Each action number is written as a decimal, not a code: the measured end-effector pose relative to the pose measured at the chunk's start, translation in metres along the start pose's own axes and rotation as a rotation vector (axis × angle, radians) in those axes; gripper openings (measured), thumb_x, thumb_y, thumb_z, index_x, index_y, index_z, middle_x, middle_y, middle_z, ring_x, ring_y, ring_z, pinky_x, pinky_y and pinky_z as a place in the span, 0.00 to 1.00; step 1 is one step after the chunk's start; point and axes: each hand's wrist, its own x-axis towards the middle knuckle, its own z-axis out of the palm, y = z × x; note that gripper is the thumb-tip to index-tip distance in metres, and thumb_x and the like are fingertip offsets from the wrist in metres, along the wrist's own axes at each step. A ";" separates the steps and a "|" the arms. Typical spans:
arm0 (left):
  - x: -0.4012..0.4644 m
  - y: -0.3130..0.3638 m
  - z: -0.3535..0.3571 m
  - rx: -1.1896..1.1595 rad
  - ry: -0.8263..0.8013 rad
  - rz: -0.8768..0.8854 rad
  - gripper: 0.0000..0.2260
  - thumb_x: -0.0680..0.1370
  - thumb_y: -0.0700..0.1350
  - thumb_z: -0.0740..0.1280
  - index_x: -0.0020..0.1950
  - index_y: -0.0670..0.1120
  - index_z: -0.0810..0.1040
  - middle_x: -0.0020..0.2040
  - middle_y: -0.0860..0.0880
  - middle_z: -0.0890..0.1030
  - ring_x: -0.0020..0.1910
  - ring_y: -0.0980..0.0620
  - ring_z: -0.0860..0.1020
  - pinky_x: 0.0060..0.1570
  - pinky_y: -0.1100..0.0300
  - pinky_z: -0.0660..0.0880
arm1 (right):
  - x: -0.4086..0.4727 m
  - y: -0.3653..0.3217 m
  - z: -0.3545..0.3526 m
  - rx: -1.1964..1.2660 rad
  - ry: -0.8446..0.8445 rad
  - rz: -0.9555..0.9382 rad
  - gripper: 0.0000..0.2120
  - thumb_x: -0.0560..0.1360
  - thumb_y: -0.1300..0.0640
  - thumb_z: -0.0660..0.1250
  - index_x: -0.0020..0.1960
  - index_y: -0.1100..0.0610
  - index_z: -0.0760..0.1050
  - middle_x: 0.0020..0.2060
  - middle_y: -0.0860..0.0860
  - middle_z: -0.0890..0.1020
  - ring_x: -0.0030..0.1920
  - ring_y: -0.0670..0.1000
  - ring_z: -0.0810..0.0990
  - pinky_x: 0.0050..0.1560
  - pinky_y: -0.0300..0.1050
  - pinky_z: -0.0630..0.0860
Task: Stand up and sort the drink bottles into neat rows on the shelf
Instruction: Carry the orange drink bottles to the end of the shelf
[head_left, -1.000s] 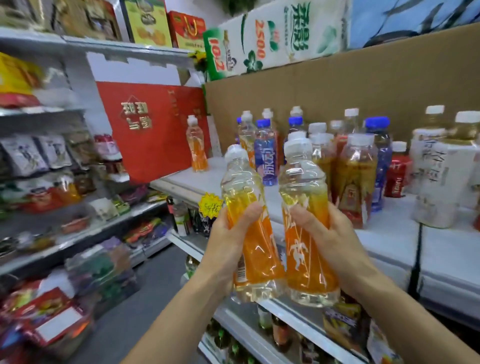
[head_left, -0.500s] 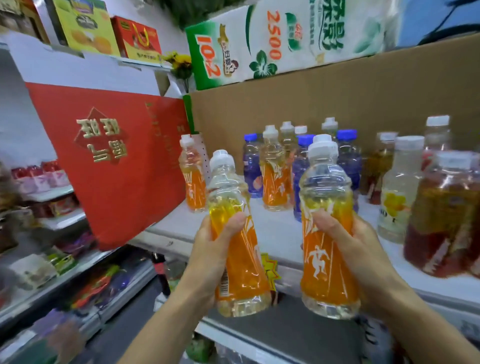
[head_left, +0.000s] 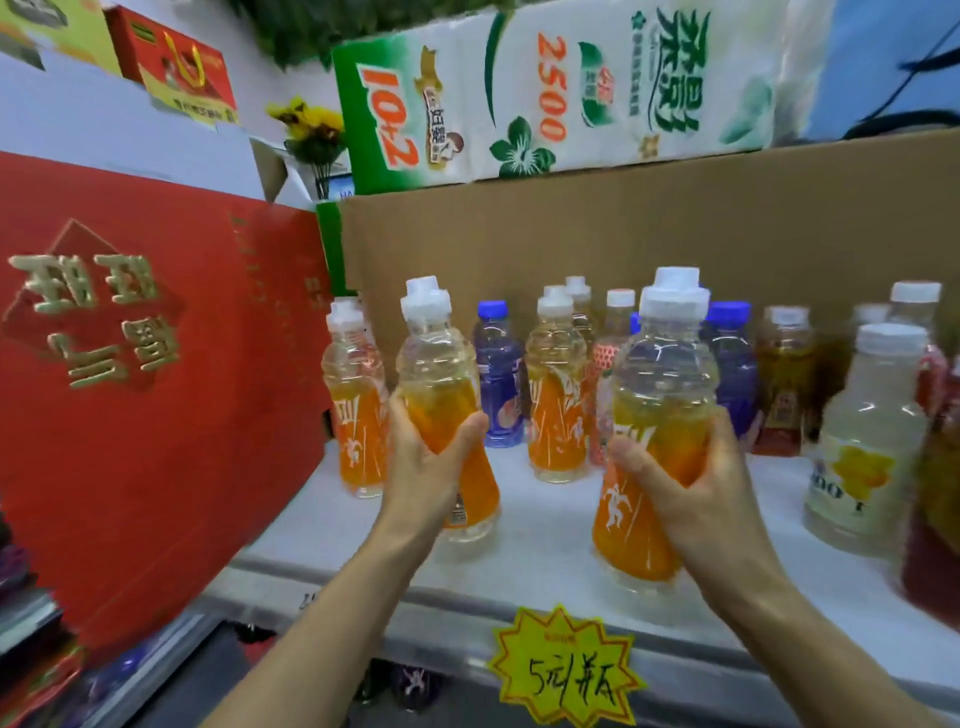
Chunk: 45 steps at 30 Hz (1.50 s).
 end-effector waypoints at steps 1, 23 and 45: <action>0.007 -0.008 0.004 0.002 0.000 -0.014 0.27 0.76 0.46 0.72 0.64 0.63 0.60 0.56 0.65 0.73 0.49 0.74 0.75 0.46 0.76 0.70 | 0.003 0.004 0.004 -0.026 -0.010 0.000 0.25 0.62 0.43 0.74 0.55 0.40 0.69 0.50 0.44 0.81 0.47 0.42 0.82 0.49 0.50 0.80; 0.145 -0.094 0.042 0.199 0.068 -0.221 0.40 0.80 0.41 0.67 0.81 0.55 0.42 0.79 0.46 0.58 0.77 0.41 0.60 0.73 0.39 0.59 | 0.021 0.019 0.019 -0.220 -0.179 0.194 0.42 0.59 0.38 0.68 0.67 0.35 0.50 0.61 0.38 0.64 0.65 0.48 0.69 0.65 0.55 0.69; 0.178 -0.040 0.092 0.460 -0.081 0.080 0.12 0.82 0.48 0.62 0.64 0.46 0.69 0.59 0.47 0.75 0.56 0.47 0.75 0.57 0.51 0.73 | 0.024 0.027 0.018 -0.207 -0.164 0.193 0.34 0.69 0.46 0.73 0.62 0.34 0.51 0.60 0.38 0.64 0.60 0.43 0.66 0.67 0.52 0.68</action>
